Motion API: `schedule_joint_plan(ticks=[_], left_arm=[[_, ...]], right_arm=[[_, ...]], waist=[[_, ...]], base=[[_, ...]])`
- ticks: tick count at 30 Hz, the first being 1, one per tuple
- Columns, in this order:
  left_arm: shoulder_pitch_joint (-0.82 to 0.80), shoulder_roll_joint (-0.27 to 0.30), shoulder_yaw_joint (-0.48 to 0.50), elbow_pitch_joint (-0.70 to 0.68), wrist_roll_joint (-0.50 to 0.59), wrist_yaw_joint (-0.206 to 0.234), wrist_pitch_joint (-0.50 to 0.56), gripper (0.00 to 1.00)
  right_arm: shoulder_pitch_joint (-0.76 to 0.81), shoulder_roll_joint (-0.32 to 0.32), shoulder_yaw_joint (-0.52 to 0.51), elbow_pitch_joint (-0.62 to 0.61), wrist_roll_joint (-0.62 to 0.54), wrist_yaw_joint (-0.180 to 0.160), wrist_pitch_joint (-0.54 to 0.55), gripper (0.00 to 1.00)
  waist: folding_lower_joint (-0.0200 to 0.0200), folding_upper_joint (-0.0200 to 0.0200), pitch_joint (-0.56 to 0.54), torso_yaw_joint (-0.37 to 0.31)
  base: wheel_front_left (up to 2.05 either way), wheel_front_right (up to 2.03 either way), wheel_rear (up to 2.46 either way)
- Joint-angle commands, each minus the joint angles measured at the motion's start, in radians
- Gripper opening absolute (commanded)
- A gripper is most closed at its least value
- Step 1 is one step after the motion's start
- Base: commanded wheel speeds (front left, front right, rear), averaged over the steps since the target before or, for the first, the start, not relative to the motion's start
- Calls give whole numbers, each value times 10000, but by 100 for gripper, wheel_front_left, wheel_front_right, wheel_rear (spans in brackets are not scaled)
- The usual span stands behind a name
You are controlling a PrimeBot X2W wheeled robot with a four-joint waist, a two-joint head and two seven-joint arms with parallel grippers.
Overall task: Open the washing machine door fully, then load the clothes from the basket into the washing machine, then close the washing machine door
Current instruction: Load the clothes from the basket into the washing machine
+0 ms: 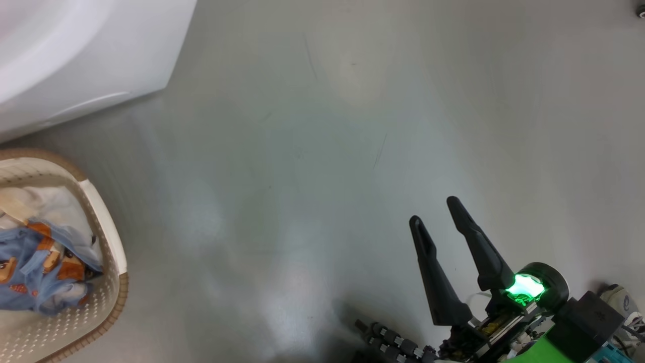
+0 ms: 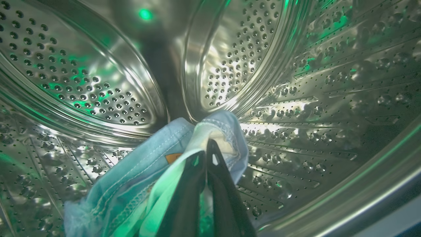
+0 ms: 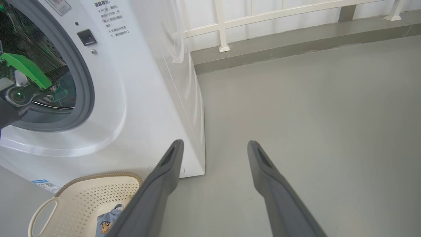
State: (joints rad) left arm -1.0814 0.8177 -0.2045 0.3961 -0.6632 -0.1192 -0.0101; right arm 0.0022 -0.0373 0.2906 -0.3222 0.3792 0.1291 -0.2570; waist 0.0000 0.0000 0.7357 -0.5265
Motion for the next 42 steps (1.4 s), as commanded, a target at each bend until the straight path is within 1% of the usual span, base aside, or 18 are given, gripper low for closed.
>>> schedule_joint_plan(ticks=[1,3,4,5,6,7,11,14,23,28,37,42], left_arm=[[-242,582,391,-154,-95,-37,-156,0],[-246,664,409,-30,-203,-52,-178,0],[-247,710,404,21,-199,-55,-200,9],[-235,750,368,110,-167,-38,-136,58],[-242,771,343,160,-135,-19,-116,100],[-245,800,312,180,-67,-1,-151,100],[-178,782,170,363,-133,106,327,100],[30,648,156,369,-298,163,431,100],[1013,-43,129,198,-818,129,-129,100],[1556,-390,-9,230,-933,85,-560,100],[2289,-634,-249,59,-1009,31,-972,100],[3036,-810,-317,-104,-1216,-6,-1385,100]], right_arm=[[269,-129,289,-342,-83,16,-48,100],[311,-129,354,-407,-147,16,-48,100],[321,-129,378,-414,-164,16,-48,100],[322,-129,398,-402,-175,16,-48,100],[313,-129,421,-379,-181,16,-48,100],[297,-129,450,-360,-185,16,-48,100],[161,-129,560,-240,-205,16,-48,100],[27,-129,575,-143,-247,16,-48,100],[-408,-129,225,270,-322,16,-48,100],[-616,-129,27,583,-350,16,-48,100],[-800,-129,-227,950,-413,16,-48,100],[-861,-129,-478,1194,-440,16,-48,100]], waist=[[0,0,153,39],[0,0,172,61],[0,0,164,58],[0,0,140,52],[0,0,118,43],[0,0,90,35],[0,0,-36,46],[0,0,-184,160],[0,0,-831,871],[0,0,-1227,1209],[0,0,-1721,1586],[0,0,-2098,1875]], base=[[10,10,10],[4,4,4],[1,1,1],[0,0,0],[0,0,0],[0,0,0],[0,0,0],[0,0,0],[0,0,0],[0,0,0],[0,0,0],[0,0,0]])
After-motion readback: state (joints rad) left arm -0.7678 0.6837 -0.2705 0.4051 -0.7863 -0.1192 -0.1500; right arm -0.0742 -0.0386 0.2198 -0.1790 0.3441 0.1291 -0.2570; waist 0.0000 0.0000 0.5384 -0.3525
